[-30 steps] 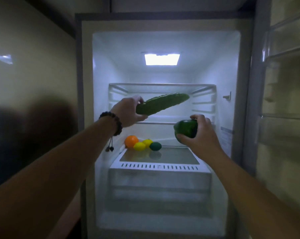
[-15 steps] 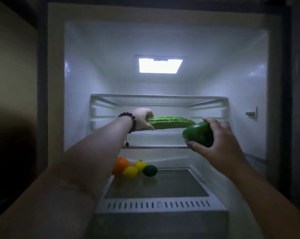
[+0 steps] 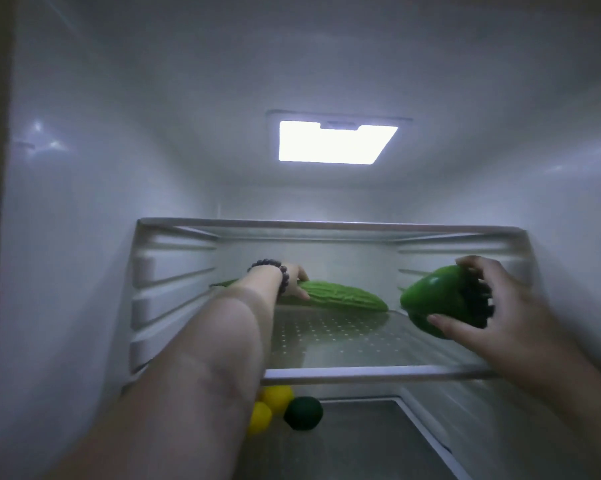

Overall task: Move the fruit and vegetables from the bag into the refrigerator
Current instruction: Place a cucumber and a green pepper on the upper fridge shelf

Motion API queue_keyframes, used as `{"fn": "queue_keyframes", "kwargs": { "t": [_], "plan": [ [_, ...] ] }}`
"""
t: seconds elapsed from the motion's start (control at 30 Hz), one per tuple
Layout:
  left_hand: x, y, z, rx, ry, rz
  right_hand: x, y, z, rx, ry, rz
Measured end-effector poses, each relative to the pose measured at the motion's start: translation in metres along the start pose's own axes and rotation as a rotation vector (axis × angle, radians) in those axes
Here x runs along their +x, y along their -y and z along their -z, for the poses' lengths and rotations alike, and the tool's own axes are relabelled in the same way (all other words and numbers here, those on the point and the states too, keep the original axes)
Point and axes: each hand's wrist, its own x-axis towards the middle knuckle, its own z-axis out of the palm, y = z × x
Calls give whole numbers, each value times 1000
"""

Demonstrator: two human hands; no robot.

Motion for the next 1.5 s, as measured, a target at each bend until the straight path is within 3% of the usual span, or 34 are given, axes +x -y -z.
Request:
{"fn": "queue_keyframes", "kwargs": {
  "t": [0.13, 0.37, 0.67, 0.8, 0.97, 1.13, 1.27, 1.5],
  "plan": [
    [0, -8, -4, -28, 20, 8, 12, -7, -10, -57, 54, -19],
    [-50, -40, 24, -175, -163, -149, 64, -16, -35, -89, 194, -22],
    [-144, -63, -8, -266, 43, -107, 141, -33, -62, -323, 474, -48],
    [-187, -58, -12, -205, -25, -46, 151, -44, -78, -361, 558, -59],
    [-217, -49, -26, -189, -95, 51, 154, -51, -90, -404, 550, -68],
    [-218, -49, -39, -31, -251, 20, 149, -53, -99, -423, 509, -65],
    [-219, -50, -40, 38, -287, 26, 141, -48, -96, -437, 496, -35],
    [-227, -53, -49, 177, -448, 18, 111, -27, -83, -310, 366, -7]
  ]
}}
